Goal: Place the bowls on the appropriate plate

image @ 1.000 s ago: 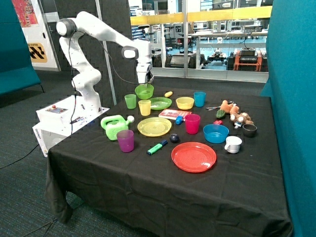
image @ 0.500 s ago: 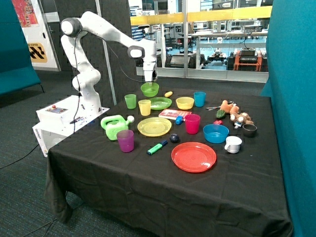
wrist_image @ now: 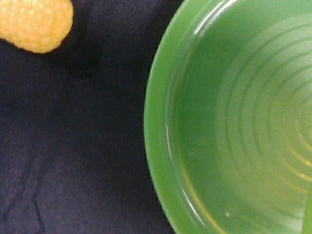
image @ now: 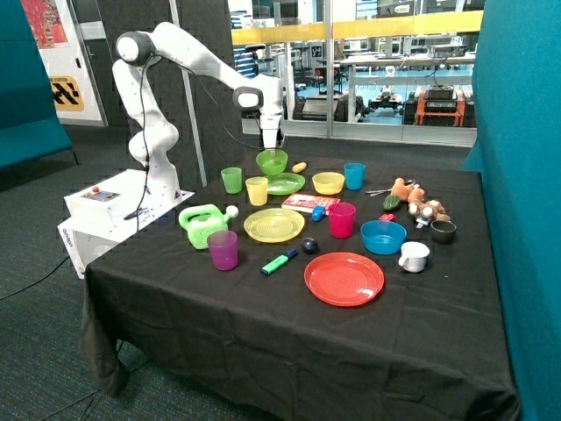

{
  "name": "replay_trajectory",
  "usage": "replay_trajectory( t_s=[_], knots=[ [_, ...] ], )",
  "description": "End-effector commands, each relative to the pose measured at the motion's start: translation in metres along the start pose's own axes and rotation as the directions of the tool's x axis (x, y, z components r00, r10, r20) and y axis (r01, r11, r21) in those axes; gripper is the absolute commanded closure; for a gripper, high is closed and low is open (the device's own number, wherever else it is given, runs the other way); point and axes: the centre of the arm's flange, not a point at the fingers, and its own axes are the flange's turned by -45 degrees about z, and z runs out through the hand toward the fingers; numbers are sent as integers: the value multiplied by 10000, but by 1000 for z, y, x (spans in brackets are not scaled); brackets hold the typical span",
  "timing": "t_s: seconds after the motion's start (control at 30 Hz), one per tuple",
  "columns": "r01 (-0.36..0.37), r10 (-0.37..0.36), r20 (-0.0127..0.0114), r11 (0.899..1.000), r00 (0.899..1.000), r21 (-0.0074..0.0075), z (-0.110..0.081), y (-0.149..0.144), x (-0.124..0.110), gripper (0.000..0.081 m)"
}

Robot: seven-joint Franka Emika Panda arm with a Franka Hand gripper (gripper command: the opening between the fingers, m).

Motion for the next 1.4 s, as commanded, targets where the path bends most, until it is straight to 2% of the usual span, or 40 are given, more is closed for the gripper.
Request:
replay_trajectory(
  t_s=[0.0, 0.2, 0.8, 1.37],
  knots=[
    [-62, 62, -12, 10000, 10000, -44, 17, -1, 7, 808],
    [-183, 183, -13, 9998, 9998, -43, 30, 5, 14, 808],
    [-275, 275, -13, 9996, 9996, -43, 48, 5, 24, 808],
    [-399, 399, -14, 9992, 9992, -43, 48, 19, 21, 808]
  ],
)
